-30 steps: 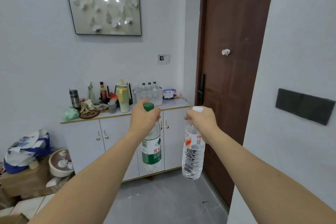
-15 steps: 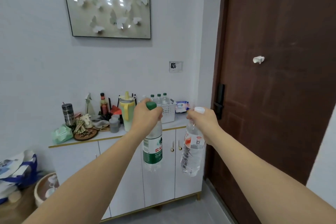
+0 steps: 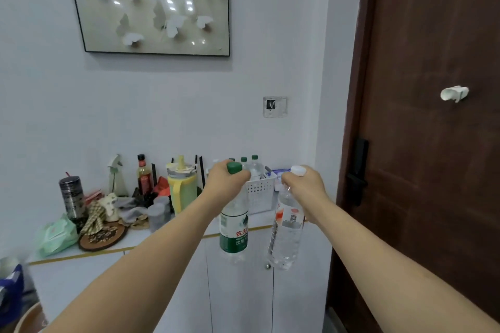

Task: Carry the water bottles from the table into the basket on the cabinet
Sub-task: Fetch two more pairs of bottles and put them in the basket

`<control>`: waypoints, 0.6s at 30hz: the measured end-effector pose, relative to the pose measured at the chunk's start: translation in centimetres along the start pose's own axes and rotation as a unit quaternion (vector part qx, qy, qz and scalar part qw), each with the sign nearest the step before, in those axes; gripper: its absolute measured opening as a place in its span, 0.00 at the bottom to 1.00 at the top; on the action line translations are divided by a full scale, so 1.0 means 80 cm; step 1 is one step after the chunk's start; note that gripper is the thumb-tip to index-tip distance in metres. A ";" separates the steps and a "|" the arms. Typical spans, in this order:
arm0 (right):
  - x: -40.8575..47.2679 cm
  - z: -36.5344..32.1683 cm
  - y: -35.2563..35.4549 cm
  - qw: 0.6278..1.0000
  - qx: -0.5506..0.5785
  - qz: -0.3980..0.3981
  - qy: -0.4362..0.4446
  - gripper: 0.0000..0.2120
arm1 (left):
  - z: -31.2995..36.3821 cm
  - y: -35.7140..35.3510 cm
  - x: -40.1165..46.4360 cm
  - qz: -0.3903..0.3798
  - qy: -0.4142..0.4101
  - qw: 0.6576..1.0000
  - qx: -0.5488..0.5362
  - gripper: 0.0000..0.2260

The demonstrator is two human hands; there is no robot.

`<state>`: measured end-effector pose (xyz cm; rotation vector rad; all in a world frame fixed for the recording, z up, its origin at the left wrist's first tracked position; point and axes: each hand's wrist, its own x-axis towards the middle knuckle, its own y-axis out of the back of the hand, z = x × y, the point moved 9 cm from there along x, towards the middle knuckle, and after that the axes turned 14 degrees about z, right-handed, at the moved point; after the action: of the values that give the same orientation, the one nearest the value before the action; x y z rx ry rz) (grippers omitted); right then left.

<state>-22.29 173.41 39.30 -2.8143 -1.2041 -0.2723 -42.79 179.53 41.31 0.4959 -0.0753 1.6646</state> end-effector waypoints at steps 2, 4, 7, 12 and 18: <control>0.045 -0.003 -0.020 1.000 -0.012 -0.007 0.013 0.05 | 0.006 -0.018 0.042 -0.003 -0.030 0.999 0.038 0.12; 0.088 -0.006 -0.044 1.000 -0.006 -0.015 0.017 0.07 | 0.015 -0.023 0.084 0.033 -0.070 0.993 0.086 0.16; 0.142 -0.007 -0.080 0.999 0.011 -0.029 0.013 0.11 | 0.018 -0.032 0.145 0.040 -0.086 0.986 0.134 0.16; 0.218 -0.003 -0.155 0.997 0.018 -0.068 0.009 0.18 | 0.006 -0.034 0.250 0.066 -0.095 0.980 0.164 0.16; 0.293 0.009 -0.254 0.997 0.002 -0.073 0.001 0.22 | -0.029 -0.050 0.364 0.036 -0.098 0.979 0.175 0.24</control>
<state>-20.95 204.20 42.85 -2.7259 -1.4099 -0.2811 -41.67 208.02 48.77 0.9335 0.0570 1.7029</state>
